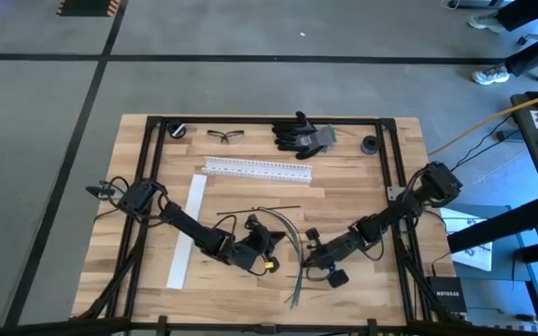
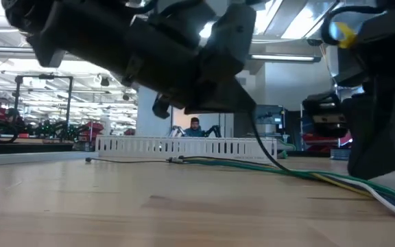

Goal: Ziptie cables
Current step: Wrap the black zip tie on the cable

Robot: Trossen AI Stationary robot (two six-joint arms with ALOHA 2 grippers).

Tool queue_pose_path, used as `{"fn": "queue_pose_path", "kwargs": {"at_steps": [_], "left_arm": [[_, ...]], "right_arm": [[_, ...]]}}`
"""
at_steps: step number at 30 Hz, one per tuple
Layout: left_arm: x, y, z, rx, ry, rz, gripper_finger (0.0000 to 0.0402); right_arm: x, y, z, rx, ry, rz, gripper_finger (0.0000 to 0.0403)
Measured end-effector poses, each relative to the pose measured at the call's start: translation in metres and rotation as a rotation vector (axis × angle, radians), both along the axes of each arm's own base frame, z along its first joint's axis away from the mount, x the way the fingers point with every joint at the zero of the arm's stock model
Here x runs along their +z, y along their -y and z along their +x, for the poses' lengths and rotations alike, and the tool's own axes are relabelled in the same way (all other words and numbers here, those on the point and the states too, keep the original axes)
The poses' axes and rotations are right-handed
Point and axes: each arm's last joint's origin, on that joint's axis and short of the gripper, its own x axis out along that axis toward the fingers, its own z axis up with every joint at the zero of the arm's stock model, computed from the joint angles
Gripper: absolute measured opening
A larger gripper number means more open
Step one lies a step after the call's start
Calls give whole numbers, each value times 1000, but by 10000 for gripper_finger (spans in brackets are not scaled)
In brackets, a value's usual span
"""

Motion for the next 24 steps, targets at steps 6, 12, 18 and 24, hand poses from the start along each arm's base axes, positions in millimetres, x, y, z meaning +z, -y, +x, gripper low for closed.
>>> {"fn": "queue_pose_path", "kwargs": {"at_steps": [6, 12, 18, 24], "left_arm": [[10, -3, 15, -27, -88, 57, 0], [27, -4, 30, -50, -152, 177, 0], [43, 0, 39, -126, -278, 409, 0], [41, 2, 41, -211, -363, 484, 0]], "right_arm": [[7, 9, 10, -5, -73, 270, 0], [9, 15, 14, -43, -135, 401, 0], [13, 19, 18, -76, -144, 483, 0], [18, 24, 23, -130, -127, 552, 0]]}}
